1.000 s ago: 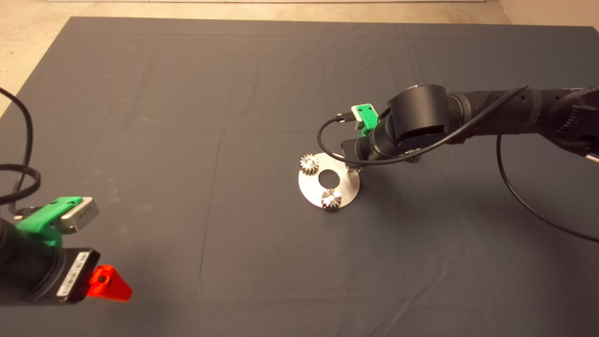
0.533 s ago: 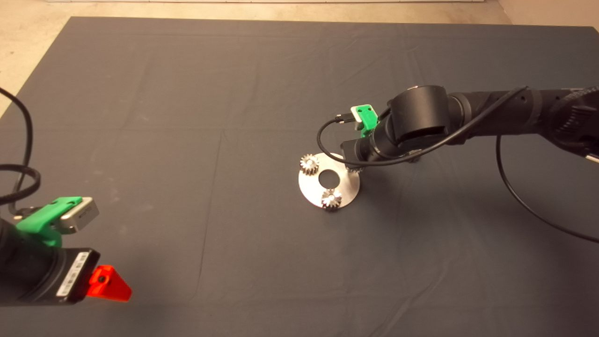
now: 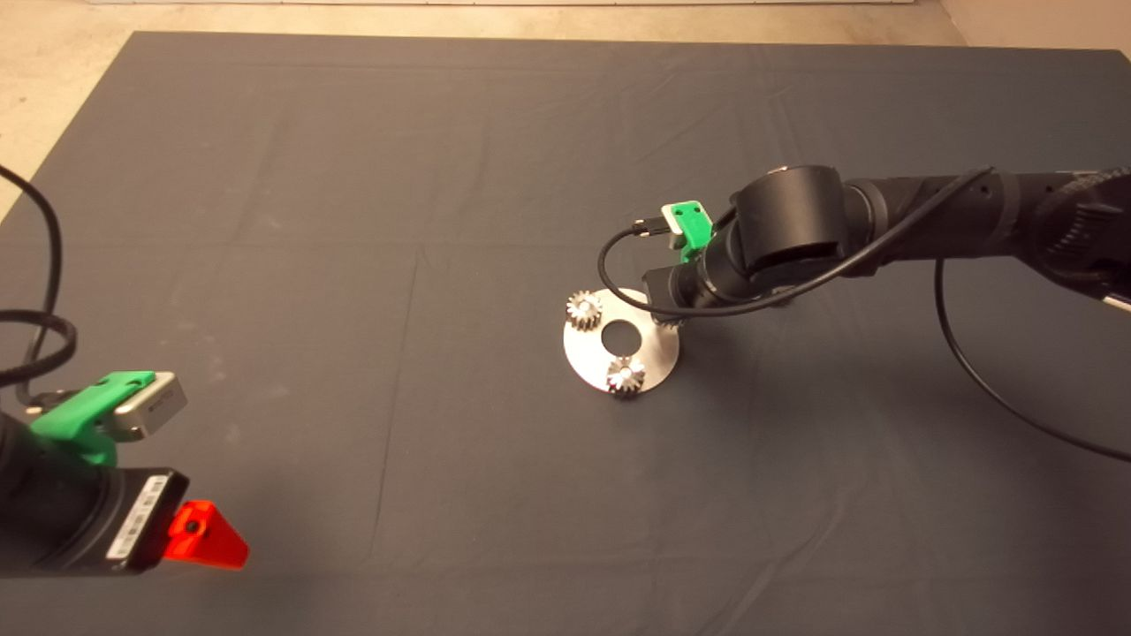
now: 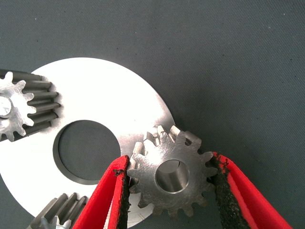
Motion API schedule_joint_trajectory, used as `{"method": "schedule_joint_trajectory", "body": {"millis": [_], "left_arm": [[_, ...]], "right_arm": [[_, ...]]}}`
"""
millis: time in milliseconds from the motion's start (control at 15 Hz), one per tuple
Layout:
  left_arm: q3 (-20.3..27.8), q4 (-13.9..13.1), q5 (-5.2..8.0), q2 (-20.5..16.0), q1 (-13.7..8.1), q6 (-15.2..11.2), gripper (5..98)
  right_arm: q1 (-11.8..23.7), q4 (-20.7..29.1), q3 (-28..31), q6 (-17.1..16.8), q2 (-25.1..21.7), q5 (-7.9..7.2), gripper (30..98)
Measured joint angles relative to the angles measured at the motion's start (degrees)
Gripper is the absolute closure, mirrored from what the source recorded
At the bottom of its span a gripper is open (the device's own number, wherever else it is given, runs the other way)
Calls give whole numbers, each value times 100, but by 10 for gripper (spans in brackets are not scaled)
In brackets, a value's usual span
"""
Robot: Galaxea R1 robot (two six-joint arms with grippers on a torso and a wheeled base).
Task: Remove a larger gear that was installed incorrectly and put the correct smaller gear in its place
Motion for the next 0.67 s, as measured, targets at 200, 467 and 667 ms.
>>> {"method": "schedule_joint_trajectory", "body": {"millis": [200, 467, 667], "left_arm": [[0, 0, 0, 1, 0, 1, 54], [0, 0, 0, 1, 2, 1, 54], [0, 0, 0, 1, 0, 2, 54]], "right_arm": [[0, -5, -113, -4, 91, -33, 891], [11, -7, -190, -17, 113, -23, 891], [15, -10, -236, -17, 128, -9, 891]]}}
